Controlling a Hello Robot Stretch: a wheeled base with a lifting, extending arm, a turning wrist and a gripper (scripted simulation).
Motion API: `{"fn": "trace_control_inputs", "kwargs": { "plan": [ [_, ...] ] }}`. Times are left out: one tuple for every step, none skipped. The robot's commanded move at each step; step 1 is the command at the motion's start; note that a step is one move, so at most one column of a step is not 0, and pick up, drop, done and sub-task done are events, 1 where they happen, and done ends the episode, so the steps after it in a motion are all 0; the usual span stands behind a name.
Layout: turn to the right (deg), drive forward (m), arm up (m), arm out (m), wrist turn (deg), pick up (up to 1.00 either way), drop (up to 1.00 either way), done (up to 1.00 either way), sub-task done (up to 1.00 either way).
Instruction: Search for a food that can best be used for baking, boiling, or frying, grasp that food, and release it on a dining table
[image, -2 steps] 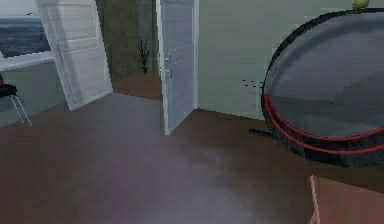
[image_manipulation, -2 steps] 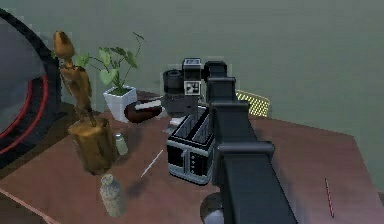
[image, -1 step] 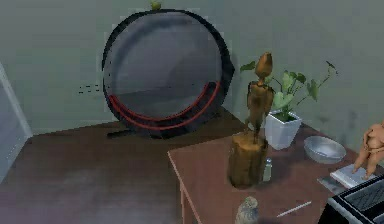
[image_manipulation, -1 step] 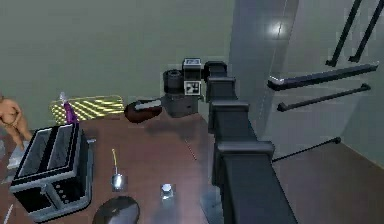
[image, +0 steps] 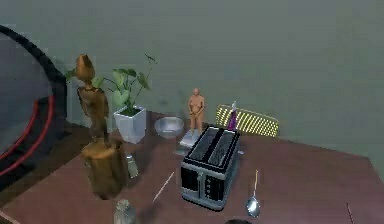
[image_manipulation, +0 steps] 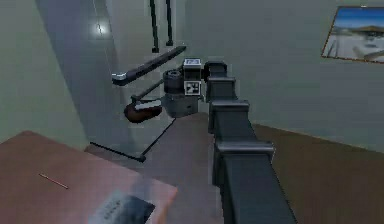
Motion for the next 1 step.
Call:
{"fn": "trace_control_inputs", "kwargs": {
  "plan": [
    [-45.0, 0.00, 0.00, 0.00, 0.0, 0.00, 0.00, 0.00, 0.00]
  ]
}}
